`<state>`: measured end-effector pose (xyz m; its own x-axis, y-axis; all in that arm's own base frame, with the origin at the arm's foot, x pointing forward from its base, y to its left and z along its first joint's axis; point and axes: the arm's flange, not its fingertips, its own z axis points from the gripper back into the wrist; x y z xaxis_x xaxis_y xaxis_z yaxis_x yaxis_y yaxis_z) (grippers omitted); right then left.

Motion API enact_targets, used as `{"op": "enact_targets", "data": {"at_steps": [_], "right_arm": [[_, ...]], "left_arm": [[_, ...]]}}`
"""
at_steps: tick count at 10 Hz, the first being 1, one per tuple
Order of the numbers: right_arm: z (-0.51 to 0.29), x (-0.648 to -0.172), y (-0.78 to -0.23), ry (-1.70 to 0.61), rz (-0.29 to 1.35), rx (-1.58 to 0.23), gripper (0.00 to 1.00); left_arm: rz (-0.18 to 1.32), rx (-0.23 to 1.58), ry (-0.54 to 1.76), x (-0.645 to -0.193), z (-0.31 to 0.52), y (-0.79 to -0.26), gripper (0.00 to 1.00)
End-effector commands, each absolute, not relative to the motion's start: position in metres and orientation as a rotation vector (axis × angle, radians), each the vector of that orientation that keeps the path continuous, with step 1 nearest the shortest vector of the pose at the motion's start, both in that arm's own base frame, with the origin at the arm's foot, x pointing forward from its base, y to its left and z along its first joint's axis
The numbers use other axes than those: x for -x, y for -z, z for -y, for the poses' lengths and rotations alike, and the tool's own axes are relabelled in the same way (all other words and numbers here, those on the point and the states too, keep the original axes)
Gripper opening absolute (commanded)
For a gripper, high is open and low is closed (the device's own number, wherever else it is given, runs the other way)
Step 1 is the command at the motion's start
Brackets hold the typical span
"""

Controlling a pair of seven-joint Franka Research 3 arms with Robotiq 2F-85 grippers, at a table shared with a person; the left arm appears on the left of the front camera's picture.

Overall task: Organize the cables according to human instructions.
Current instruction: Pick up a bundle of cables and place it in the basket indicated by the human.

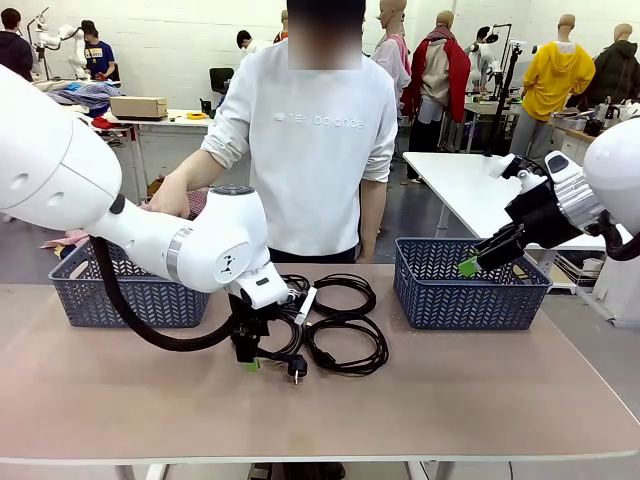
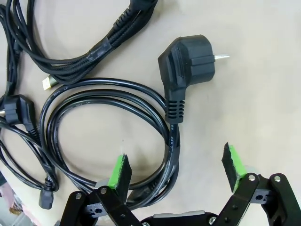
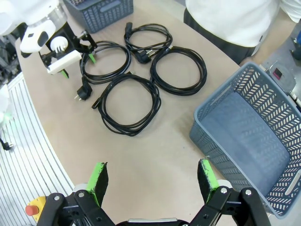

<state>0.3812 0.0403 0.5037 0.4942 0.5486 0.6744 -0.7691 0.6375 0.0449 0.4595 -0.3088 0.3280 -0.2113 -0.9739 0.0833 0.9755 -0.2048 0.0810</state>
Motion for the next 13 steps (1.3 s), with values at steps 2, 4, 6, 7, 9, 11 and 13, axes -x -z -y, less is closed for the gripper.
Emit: {"op": "enact_targets", "data": {"at_steps": [2, 4, 6, 7, 9, 11, 13], "right_arm": [[-0.0384, -0.3831, -0.5016, -0.839, 0.692, -0.380, 1.00], [-0.0384, -0.3831, -0.5016, -0.839, 0.692, -0.380, 1.00], [-0.0384, -0.3831, -0.5016, -0.839, 0.692, -0.380, 1.00], [-0.0384, -0.3831, -0.5016, -0.839, 0.692, -0.380, 1.00], [-0.0384, -0.3831, -0.5016, -0.839, 0.692, -0.380, 1.00], [-0.0384, -0.3831, -0.5016, -0.839, 0.692, -0.380, 1.00], [-0.0384, -0.3831, -0.5016, -0.839, 0.692, -0.380, 1.00]], "left_arm": [[0.122, -0.001, 1.785, -0.4670, 0.3141, -0.3261, 0.89], [0.109, -0.003, 1.781, -0.4688, 0.3139, -0.3263, 0.70], [0.103, 0.001, 1.779, -0.4701, 0.3126, -0.3261, 0.51], [0.101, 0.000, 1.778, -0.4709, 0.3127, -0.3265, 0.43], [0.093, -0.001, 1.779, -0.4715, 0.3101, -0.3242, 0.24], [0.096, 0.002, 1.774, -0.4722, 0.3094, -0.3233, 0.05], [0.106, 0.002, 1.774, -0.4717, 0.3067, -0.3275, 0.00]]}}
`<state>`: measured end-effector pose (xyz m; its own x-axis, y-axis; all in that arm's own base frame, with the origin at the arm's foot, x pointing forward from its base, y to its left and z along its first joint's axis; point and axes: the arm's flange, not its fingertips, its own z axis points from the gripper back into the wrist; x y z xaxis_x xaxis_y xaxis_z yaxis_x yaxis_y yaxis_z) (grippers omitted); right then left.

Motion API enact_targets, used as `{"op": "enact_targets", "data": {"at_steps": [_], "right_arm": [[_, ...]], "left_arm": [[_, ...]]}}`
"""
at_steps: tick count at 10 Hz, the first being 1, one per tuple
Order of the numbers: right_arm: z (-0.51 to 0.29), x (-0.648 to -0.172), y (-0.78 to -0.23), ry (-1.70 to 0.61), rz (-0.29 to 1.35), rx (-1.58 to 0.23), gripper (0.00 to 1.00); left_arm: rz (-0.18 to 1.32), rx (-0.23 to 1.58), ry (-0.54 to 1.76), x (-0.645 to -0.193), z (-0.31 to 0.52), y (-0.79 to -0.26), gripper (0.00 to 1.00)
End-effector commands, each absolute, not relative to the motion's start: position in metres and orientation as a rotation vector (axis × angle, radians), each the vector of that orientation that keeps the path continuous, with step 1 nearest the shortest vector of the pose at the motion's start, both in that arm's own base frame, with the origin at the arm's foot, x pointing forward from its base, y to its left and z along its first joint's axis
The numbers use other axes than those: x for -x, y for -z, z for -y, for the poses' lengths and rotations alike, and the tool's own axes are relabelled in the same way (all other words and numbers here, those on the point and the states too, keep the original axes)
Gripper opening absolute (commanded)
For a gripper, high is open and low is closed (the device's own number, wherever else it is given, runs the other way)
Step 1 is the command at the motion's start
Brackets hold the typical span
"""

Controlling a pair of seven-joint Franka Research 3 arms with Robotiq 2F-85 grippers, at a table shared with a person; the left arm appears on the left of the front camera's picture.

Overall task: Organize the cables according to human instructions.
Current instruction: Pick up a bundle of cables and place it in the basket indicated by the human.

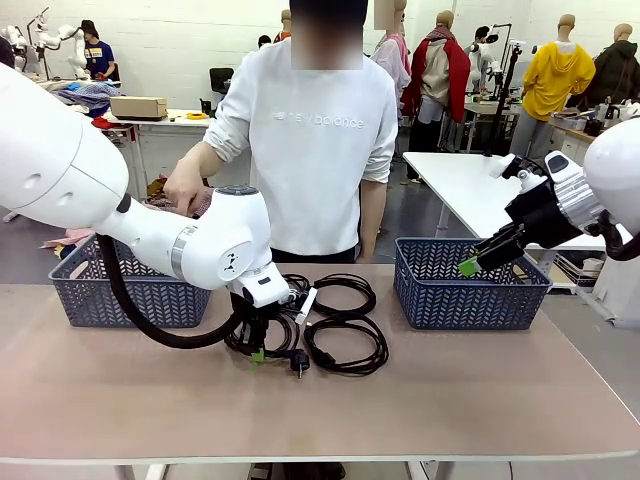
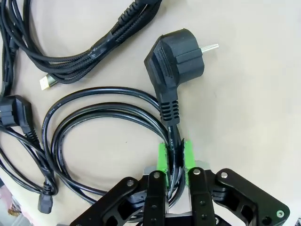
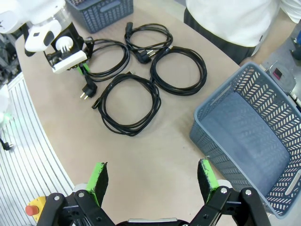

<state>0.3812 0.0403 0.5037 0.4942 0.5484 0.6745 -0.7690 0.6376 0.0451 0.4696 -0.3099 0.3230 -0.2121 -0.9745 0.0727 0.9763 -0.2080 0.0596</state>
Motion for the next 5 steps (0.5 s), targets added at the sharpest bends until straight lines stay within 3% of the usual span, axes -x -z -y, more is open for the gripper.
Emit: {"op": "enact_targets", "data": {"at_steps": [1, 5], "right_arm": [[-0.038, -0.383, -0.502, -0.839, 0.692, -0.380, 1.00], [-0.038, -0.383, -0.502, -0.839, 0.692, -0.380, 1.00]], "left_arm": [[0.111, -0.001, 1.773, -0.470, 0.304, -0.333, 0.00], [0.184, -0.072, 1.728, -0.462, 0.286, -0.395, 0.00]]}}
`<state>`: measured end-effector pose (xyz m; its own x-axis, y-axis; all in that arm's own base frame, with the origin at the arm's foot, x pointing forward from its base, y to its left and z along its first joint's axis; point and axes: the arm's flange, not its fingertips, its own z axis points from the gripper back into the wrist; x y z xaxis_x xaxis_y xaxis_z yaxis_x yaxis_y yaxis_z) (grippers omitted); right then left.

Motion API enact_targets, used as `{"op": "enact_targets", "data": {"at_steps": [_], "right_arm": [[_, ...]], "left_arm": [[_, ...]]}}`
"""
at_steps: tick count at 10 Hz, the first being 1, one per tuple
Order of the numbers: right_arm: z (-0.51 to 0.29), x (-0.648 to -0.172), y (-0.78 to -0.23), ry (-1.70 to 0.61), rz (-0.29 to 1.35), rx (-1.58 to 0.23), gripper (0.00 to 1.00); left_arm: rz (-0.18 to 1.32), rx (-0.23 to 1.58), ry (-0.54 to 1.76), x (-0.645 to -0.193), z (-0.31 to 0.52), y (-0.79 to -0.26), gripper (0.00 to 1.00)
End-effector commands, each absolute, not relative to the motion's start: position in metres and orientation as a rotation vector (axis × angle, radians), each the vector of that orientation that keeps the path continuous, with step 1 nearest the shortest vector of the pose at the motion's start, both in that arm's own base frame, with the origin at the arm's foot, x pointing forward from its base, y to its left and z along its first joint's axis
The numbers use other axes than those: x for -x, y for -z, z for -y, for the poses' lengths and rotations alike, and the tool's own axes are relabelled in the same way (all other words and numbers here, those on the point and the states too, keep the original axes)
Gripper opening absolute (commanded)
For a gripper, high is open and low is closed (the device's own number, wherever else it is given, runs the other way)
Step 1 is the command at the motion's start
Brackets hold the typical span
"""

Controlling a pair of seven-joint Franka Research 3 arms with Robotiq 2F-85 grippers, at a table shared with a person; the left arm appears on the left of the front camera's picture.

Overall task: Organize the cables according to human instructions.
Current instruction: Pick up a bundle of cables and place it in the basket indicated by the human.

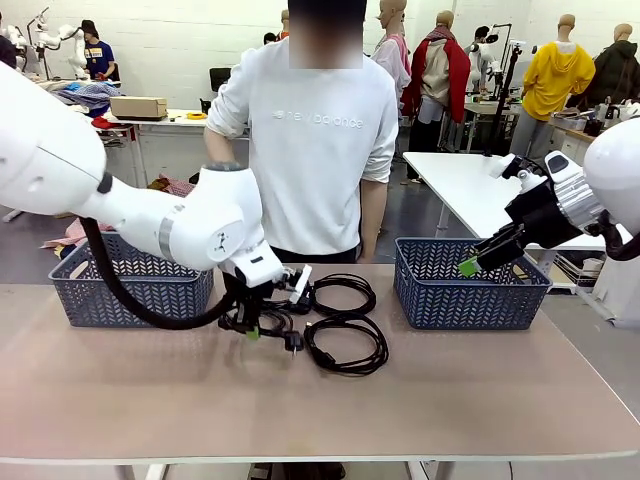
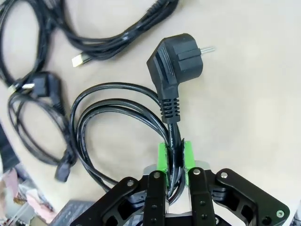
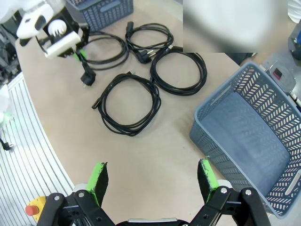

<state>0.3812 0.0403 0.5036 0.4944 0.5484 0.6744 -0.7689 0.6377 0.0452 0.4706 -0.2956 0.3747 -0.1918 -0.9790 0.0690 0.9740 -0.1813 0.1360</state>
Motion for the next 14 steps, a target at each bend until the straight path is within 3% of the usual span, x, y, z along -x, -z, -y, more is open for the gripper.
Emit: {"op": "enact_targets", "data": {"at_steps": [1, 6, 14], "right_arm": [[-0.038, -0.383, -0.502, -0.839, 0.692, -0.380, 1.00], [-0.038, -0.383, -0.502, -0.839, 0.692, -0.380, 1.00], [-0.038, -0.383, -0.502, -0.839, 0.692, -0.380, 1.00]], "left_arm": [[0.221, -0.090, 1.724, -0.464, 0.284, -0.422, 0.00], [0.349, -0.179, 1.576, -0.501, 0.218, -0.512, 0.00], [0.379, -0.165, 1.277, -0.543, 0.097, -0.504, 0.00]]}}
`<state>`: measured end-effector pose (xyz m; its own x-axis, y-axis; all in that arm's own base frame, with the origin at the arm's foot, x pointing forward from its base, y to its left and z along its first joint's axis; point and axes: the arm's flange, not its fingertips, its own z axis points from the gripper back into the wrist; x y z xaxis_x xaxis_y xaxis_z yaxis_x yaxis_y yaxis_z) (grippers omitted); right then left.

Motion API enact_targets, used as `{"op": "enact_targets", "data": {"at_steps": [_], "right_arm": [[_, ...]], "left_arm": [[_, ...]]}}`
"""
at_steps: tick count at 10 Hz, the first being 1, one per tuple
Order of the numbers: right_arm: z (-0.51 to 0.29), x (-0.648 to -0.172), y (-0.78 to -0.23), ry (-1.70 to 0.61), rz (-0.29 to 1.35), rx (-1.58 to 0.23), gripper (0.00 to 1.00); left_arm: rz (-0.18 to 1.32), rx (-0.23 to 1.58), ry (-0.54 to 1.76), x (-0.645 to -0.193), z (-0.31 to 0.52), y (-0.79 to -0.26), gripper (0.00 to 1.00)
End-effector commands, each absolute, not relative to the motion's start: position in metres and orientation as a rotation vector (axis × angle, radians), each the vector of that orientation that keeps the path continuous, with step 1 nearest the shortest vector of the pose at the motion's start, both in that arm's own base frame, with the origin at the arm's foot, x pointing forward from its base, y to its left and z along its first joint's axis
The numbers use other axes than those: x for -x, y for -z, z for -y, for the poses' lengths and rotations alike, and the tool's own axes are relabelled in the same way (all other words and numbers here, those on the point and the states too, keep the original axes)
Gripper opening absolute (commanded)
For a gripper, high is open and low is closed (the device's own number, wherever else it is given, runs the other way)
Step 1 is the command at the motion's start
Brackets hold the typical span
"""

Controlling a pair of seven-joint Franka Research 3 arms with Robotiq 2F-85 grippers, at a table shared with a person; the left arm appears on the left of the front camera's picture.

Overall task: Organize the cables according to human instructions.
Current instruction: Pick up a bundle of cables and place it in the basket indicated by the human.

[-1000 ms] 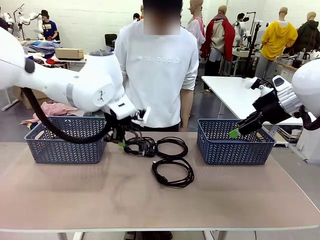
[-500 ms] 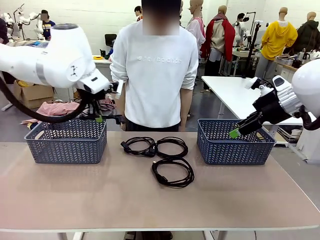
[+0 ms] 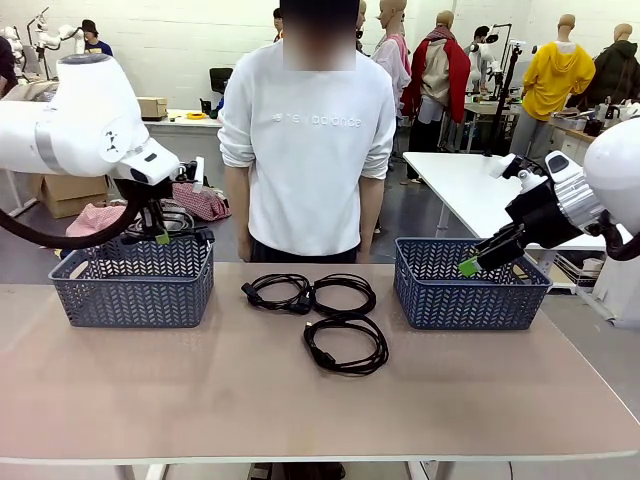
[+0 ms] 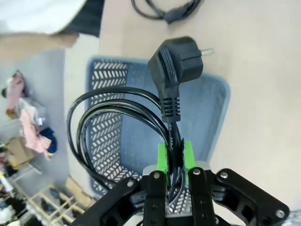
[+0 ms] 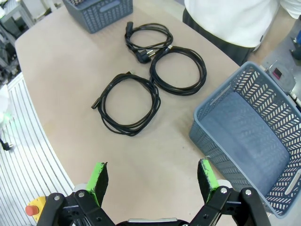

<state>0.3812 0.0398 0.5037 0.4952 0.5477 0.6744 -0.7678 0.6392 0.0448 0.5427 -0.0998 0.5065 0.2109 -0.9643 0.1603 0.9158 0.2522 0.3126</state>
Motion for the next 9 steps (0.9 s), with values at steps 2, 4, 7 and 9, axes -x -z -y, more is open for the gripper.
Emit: {"op": "enact_targets", "data": {"at_steps": [2, 4, 7, 9], "right_arm": [[-0.038, -0.383, -0.502, -0.839, 0.692, -0.380, 1.00], [-0.038, -0.383, -0.502, -0.839, 0.692, -0.380, 1.00], [-0.038, -0.383, -0.502, -0.839, 0.692, -0.380, 1.00], [-0.038, -0.383, -0.502, -0.839, 0.692, -0.380, 1.00]], "left_arm": [[0.370, -0.162, 1.221, -0.546, 0.081, -0.491, 0.00], [0.364, -0.178, 1.175, -0.551, 0.074, -0.475, 0.00], [0.365, -0.181, 1.150, -0.556, 0.071, -0.464, 0.00], [0.377, -0.182, 1.133, -0.558, 0.069, -0.460, 0.00]]}}
